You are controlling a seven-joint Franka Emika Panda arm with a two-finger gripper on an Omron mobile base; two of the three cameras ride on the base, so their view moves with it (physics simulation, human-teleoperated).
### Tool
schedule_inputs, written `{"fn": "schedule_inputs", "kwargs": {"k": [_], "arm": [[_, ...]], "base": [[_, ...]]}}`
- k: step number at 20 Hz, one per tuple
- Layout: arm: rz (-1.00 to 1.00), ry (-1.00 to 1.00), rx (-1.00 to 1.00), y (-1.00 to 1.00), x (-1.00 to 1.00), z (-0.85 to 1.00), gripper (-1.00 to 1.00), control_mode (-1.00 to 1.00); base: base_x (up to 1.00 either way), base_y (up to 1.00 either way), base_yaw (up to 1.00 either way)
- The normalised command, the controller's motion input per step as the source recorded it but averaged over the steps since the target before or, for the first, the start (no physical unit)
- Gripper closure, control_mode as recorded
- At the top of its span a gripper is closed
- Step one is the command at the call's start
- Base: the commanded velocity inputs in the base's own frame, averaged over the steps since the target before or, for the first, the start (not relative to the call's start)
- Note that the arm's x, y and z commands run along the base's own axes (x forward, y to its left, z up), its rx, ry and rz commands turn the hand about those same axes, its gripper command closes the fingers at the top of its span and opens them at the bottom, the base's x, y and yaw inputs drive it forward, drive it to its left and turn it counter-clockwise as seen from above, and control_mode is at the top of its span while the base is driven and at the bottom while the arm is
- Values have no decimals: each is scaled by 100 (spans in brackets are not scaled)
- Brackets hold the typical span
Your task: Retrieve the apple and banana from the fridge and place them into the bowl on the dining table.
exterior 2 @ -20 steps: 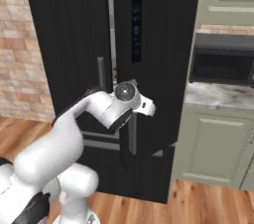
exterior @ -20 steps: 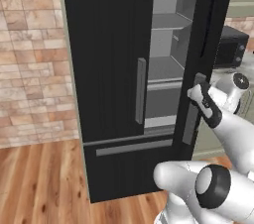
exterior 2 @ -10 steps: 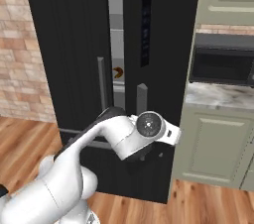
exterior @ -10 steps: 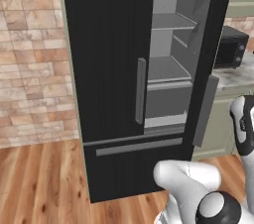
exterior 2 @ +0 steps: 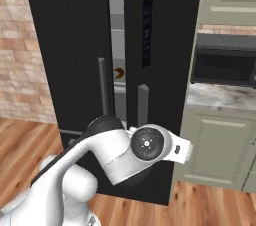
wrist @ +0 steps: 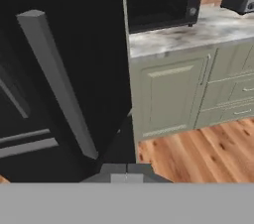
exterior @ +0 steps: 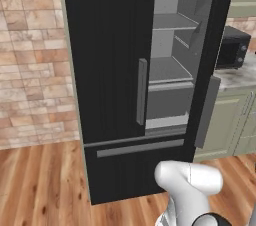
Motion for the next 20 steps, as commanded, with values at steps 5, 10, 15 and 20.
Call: {"fn": "schedule_inputs", "kwargs": {"k": [5,10,15,20], "arm": [[0,0,-32,87,-36,69,100,-100],[0,0,-44,100,-5,52,-100,-100],[0,1,-45,91,0,12,-100,-100],[0,16,-35,31,9,0,-100,-100]], "base": [[0,0,0],[0,0,0],[0,0,0],[0,0,0]]}}
